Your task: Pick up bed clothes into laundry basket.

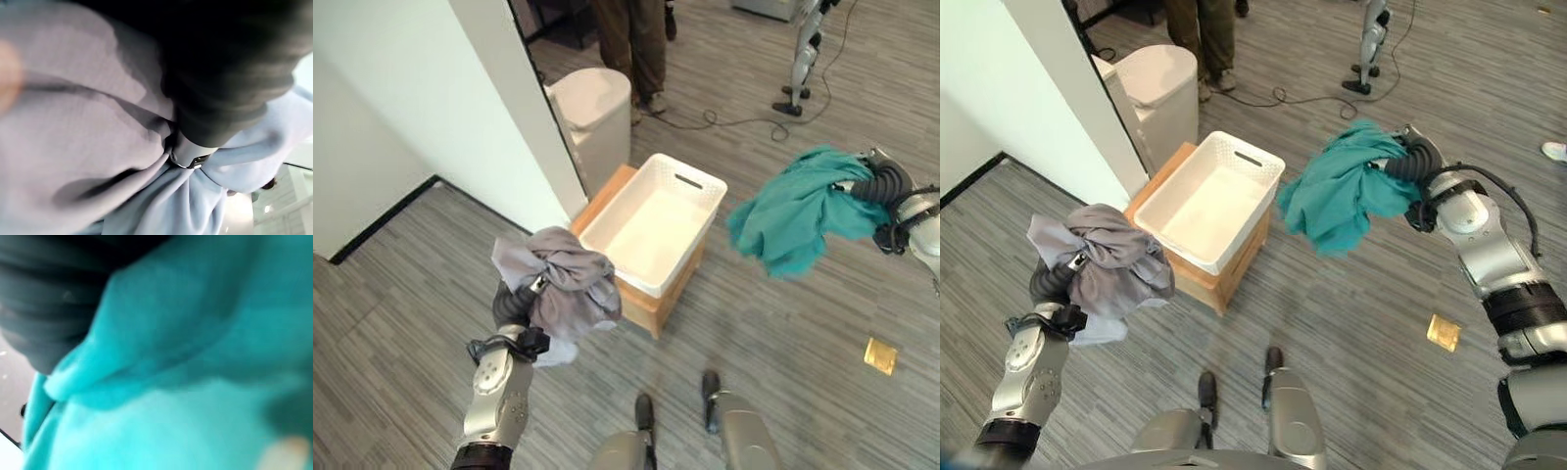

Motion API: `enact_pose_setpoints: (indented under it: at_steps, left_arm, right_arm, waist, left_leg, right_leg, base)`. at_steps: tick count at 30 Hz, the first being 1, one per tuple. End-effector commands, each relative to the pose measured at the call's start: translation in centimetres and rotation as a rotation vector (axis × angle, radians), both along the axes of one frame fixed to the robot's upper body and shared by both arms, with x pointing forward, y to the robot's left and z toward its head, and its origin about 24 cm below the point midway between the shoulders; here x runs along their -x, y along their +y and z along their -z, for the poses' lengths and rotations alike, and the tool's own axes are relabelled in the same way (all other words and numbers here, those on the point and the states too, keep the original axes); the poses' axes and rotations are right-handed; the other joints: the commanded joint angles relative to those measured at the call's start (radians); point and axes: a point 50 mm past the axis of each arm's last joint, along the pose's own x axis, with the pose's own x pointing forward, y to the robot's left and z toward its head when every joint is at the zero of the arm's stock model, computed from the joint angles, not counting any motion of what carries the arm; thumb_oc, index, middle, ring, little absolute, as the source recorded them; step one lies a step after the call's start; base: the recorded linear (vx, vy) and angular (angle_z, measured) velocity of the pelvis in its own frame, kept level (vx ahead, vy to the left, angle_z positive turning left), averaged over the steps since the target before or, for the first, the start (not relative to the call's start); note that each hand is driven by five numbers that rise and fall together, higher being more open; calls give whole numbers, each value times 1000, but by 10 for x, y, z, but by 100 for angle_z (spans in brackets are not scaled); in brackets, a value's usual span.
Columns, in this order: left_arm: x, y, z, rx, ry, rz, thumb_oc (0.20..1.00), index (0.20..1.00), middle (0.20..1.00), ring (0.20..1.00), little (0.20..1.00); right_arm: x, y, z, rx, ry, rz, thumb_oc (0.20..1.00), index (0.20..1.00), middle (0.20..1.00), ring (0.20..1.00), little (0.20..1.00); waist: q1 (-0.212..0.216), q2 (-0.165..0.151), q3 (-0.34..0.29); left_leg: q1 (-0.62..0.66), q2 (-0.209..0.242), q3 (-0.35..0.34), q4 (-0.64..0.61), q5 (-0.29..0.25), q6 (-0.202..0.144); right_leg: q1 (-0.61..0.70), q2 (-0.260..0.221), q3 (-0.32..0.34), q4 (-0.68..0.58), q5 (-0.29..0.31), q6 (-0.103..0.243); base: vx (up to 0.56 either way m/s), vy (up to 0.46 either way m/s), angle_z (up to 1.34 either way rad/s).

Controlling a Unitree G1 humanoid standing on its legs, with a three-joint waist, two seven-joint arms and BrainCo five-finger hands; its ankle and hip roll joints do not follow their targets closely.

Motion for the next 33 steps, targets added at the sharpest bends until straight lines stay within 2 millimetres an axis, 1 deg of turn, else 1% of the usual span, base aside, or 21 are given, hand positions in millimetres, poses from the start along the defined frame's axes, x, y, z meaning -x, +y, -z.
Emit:
enact_pose_setpoints:
  at_steps: [1, 3, 4, 5, 6, 7, 8, 9, 10, 12, 13, 18, 19, 22, 24, 26, 27, 28, 29, 31, 33]
  left_arm:
    - [-10, -4, -29, -13, -163, 48, 200, 200, 200, 200, 200]
    - [-12, -6, -28, -15, -158, 57, 200, 200, 200, 200, 200]
    - [-14, -8, -27, -14, -150, 61, 200, 200, 200, 200, 200]
    - [-16, -8, -29, -14, -154, 67, 200, 200, 200, 200, 200]
    - [-18, -8, -31, -16, -158, 68, 200, 200, 200, 200, 200]
    - [-18, -9, -31, -16, -158, 69, 200, 200, 200, 200, 200]
    - [-20, -10, -32, -20, -163, 74, 200, 200, 200, 200, 200]
    - [-25, -13, -36, -17, -173, 74, 200, 200, 200, 200, 200]
    - [-25, -13, -36, -18, -173, 76, 200, 200, 200, 200, 200]
    - [-28, -17, -40, -17, -189, 86, 200, 200, 200, 200, 200]
    - [-29, -19, -42, -17, -199, 97, 200, 200, 200, 200, 200]
    - [-35, -27, -45, -19, -204, 143, 200, 200, 200, 200, 200]
    - [-37, -28, -44, -27, -195, 150, 200, 200, 200, 200, 200]
    - [-39, -26, -49, -62, -198, 158, 200, 200, 200, 200, 200]
    - [-41, -25, -50, -80, -192, 166, 200, 200, 200, 200, 200]
    - [-39, -20, -48, -96, -180, 153, 200, 200, 200, 200, 200]
    - [-33, -12, -51, -123, -183, 139, 200, 200, 200, 200, 200]
    - [-33, -12, -51, -121, -183, 137, 200, 200, 200, 200, 200]
    - [-31, -8, -52, -129, -188, 135, 200, 200, 200, 200, 200]
    - [-25, -1, -54, -139, -195, 120, 200, 200, 200, 200, 200]
    - [-23, 3, -48, -124, -177, 109, 200, 200, 200, 200, 200]
  right_arm:
    - [3, 0, -50, -45, -206, -35, 200, 200, 200, 200, 200]
    - [4, -5, -51, -48, -210, -15, 200, 200, 200, 200, 200]
    - [5, -10, -47, -44, -195, 5, 200, 200, 200, 200, 200]
    - [10, -16, -47, -17, -190, 27, 200, 200, 200, 200, 200]
    - [13, -20, -46, -14, -187, 38, 200, 200, 200, 200, 200]
    - [14, -21, -46, -14, -187, 39, 200, 200, 200, 200, 200]
    - [15, -23, -46, -11, -191, 48, 200, 200, 200, 200, 200]
    - [18, -24, -45, -16, -200, 56, 200, 200, 200, 200, 200]
    - [18, -25, -44, -16, -200, 58, 200, 200, 200, 200, 200]
    - [23, -28, -42, -8, -200, 70, 200, 200, 200, 200, 200]
    - [24, -30, -42, -5, -198, 77, 200, 200, 200, 200, 200]
    - [29, -41, -36, 3, -178, 123, 200, 200, 200, 200, 200]
    - [30, -42, -35, 6, -183, 138, 200, 200, 200, 200, 200]
    - [29, -46, -32, 31, -167, 166, 200, 200, 200, 200, 200]
    - [26, -44, -31, 60, -161, 174, 200, 200, 200, 200, 200]
    - [19, -40, -35, 87, -166, 176, 200, 200, 200, 200, 200]
    - [4, -29, -47, 151, -163, 162, 200, 200, 200, 200, 200]
    - [3, -28, -47, 152, -164, 159, 200, 200, 200, 200, 200]
    - [-1, -24, -54, 200, -153, 148, 200, 200, 200, 200, 200]
    - [-5, -12, -72, 267, -179, 112, 200, 200, 200, 200, 200]
    - [-11, -8, -79, 300, -179, 111, 200, 200, 200, 200, 200]
  waist:
    - [62, -55, -46]
    - [59, -59, -44]
    - [54, -60, -47]
    - [47, -65, -59]
    - [43, -63, -66]
    - [44, -64, -66]
    - [40, -61, -72]
    - [29, -53, -79]
    - [29, -53, -78]
    - [14, -33, -93]
    - [9, -29, -98]
    - [-5, -16, -131]
    - [-5, -18, -139]
    - [0, -31, -147]
    - [5, -35, -150]
    - [15, -38, -150]
    - [28, -22, -144]
    - [27, -20, -146]
    - [22, -19, -142]
    - [31, -21, -140]
    - [40, -28, -146]
  left_leg:
    - [-36, 40, 64, 356, -17, -81]
    - [-60, 70, 84, 374, 4, -88]
    - [-73, 102, 110, 344, 17, -87]
    - [-76, 155, 139, 251, 37, -93]
    - [-72, 179, 144, 198, 62, -100]
    - [-68, 177, 144, 191, 66, -101]
    - [-67, 199, 142, 146, 91, -108]
    - [-71, 247, 127, 87, 150, -124]
    - [-67, 246, 126, 79, 155, -125]
    - [-42, 291, 111, 30, 222, -161]
    - [-37, 299, 120, 35, 230, -168]
    - [-8, 273, 170, 13, 162, -158]
    - [-2, 236, 167, 5, 123, -137]
    - [-2, 182, 174, 8, 76, -107]
    - [0, 146, 176, -5, 50, -84]
    - [1, 120, 204, -22, 42, -64]
    - [11, 114, 241, -50, 37, -58]
    - [8, 116, 242, -52, 40, -58]
    - [13, 115, 243, -55, 38, -60]
    - [14, 105, 246, -54, 37, -60]
    - [6, 105, 235, -55, 37, -63]
  right_leg:
    - [153, -26, -35, -134, 27, 30]
    - [181, -32, -57, -158, 24, 26]
    - [196, -38, -67, -168, 19, 26]
    - [217, -55, -84, -184, 11, 32]
    - [222, -60, -87, -187, 3, 34]
    - [223, -61, -88, -187, 2, 34]
    - [229, -66, -91, -188, -7, 34]
    - [235, -77, -90, -180, -23, 38]
    - [236, -76, -92, -179, -25, 37]
    - [254, -81, -81, -179, -37, 47]
    - [260, -88, -82, -182, -38, 50]
    - [295, -120, -90, -204, -40, 73]
    - [302, -152, -85, -197, -31, 88]
    - [292, -203, -73, -189, 0, 122]
    - [262, -231, -58, -169, 29, 145]
    - [210, -259, -45, -132, 110, 171]
    - [144, -227, -50, -99, 111, 171]
    - [140, -225, -49, -100, 114, 170]
    - [119, -190, -33, -118, 95, 159]
    - [137, -198, -55, -167, 104, 163]
    - [153, -179, -33, -222, 96, 152]
  base:
    - [82, -118, 16]
    - [47, -41, 19]
    - [114, 26, 44]
    - [162, 57, 41]
    - [134, 50, 49]
    - [85, 62, 55]
    - [126, 102, 40]
    - [124, 101, 9]
    - [152, 118, -5]
    - [172, 185, 0]
    - [185, 242, -21]
    - [156, 215, 0]
    - [155, 291, 21]
    - [132, 314, 16]
    - [53, 240, 9]
    - [16, 268, -1]
    - [-13, 253, -24]
    - [7, 235, -65]
    - [10, 76, -62]
    - [25, 70, -21]
    - [41, -18, 1]
